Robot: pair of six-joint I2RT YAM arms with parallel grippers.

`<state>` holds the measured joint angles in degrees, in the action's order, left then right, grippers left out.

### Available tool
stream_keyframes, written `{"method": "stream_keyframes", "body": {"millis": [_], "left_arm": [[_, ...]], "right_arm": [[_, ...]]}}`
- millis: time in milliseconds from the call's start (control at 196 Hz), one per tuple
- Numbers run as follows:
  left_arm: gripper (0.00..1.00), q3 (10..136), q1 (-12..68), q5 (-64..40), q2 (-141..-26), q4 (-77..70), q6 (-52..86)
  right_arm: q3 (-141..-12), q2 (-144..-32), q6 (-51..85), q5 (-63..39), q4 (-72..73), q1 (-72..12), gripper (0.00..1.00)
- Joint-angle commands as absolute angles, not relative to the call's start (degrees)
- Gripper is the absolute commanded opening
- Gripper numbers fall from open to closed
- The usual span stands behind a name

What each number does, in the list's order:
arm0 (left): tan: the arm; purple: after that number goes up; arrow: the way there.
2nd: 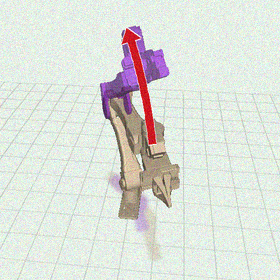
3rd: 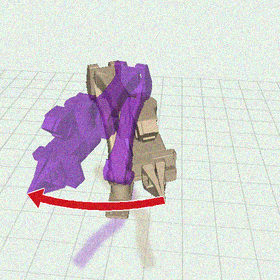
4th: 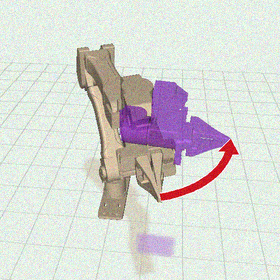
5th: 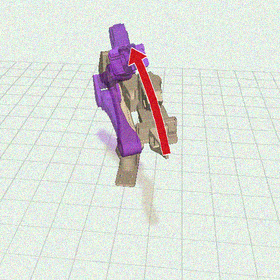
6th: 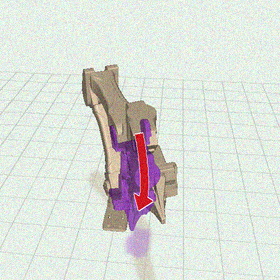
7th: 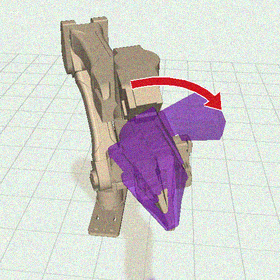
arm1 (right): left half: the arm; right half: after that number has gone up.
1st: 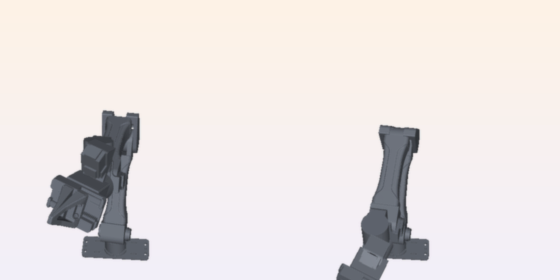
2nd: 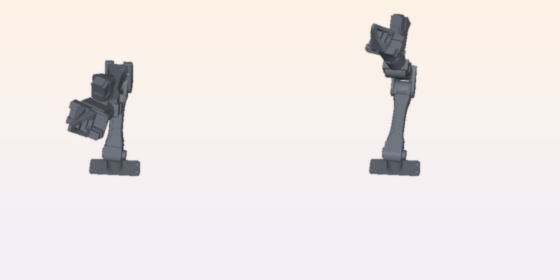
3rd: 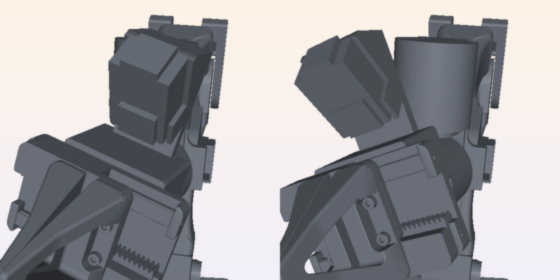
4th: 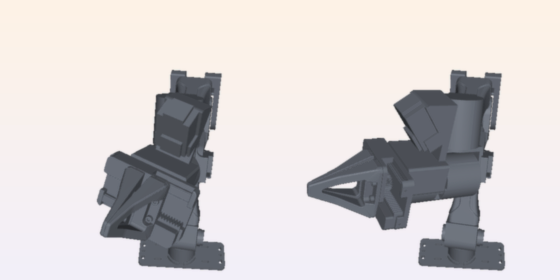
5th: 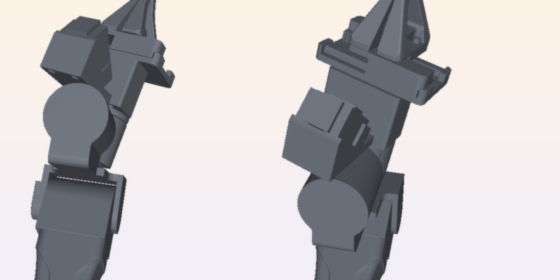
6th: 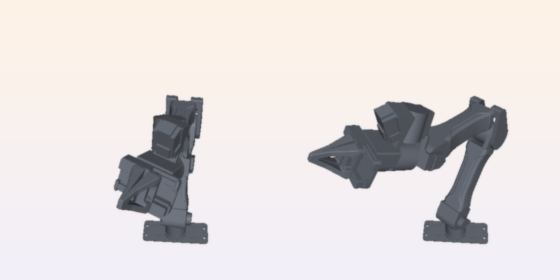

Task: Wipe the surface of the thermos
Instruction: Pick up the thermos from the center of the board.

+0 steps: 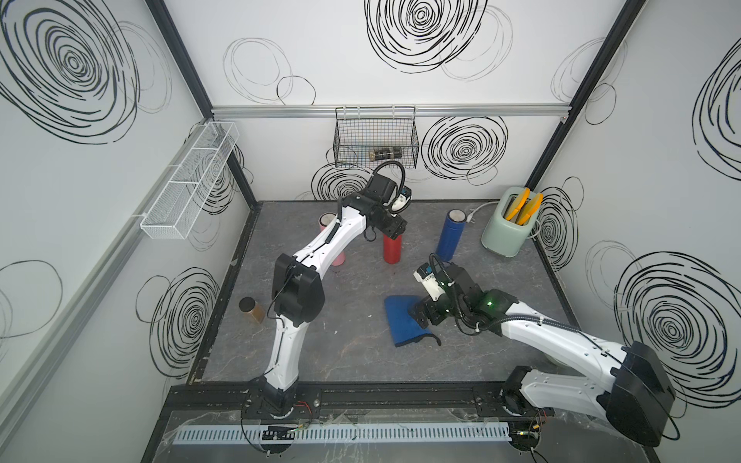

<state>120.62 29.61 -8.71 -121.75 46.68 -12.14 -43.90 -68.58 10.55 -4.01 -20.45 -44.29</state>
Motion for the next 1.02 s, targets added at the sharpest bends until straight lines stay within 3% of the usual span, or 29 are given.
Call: {"method": "stream_keyframes", "body": {"millis": [0,525,1014], "left_arm": [[0.0,120.08,30.36,-9.84,-116.25,49.47,-11.6],[0.0,104.4,34.88,-2.49,-91.73,56.95,-9.96],[0.0,82.43,35.95,-4.2,-74.24,50.28,-9.49]], "right_arm": [[-46.27,-71.43,10.95,-3.68,-20.82,-44.3,0.98],[-44.74,-76.87,15.15,-4.56,-19.05,-44.8,0.98],[-42.8,-79.67,18.25,-0.68,-14.85,-46.89,0.98]]}}
